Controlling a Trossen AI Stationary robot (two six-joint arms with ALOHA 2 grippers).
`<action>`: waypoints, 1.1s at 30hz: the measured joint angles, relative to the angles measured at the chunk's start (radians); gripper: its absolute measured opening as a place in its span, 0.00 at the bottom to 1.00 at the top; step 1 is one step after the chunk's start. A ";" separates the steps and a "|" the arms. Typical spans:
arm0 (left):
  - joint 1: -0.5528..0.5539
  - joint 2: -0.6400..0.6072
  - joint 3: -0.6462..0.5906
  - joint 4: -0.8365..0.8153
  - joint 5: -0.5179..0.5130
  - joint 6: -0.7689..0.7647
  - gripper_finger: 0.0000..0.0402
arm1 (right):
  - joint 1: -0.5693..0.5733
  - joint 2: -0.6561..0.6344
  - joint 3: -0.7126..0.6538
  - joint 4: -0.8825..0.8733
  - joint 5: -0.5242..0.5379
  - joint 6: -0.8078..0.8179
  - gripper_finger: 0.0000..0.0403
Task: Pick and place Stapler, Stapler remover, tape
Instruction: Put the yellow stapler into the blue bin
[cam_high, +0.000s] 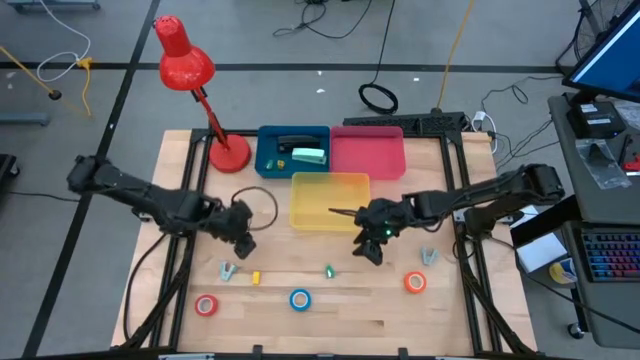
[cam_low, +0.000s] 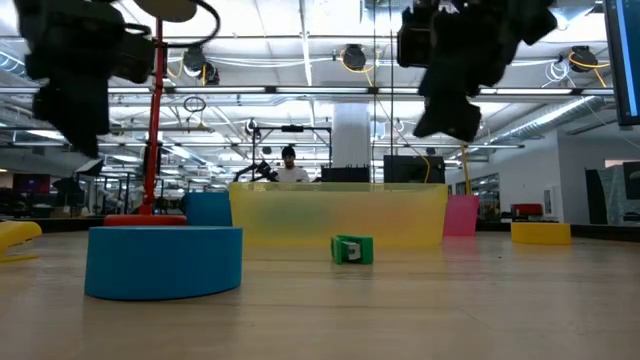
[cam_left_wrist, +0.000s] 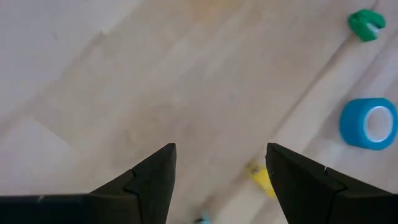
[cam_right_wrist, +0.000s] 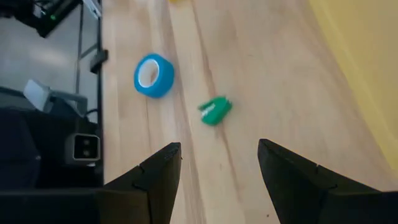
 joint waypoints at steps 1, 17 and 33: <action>-0.032 0.005 0.000 0.007 -0.018 -0.053 0.62 | 0.009 0.000 -0.014 0.010 0.016 0.006 0.52; -0.270 0.281 0.000 0.223 -0.006 -0.475 0.62 | 0.074 -0.217 -0.284 0.295 0.194 -0.032 0.52; -0.296 0.321 0.000 0.226 -0.025 -0.619 0.62 | -0.043 -0.771 -0.655 0.488 0.198 0.001 0.52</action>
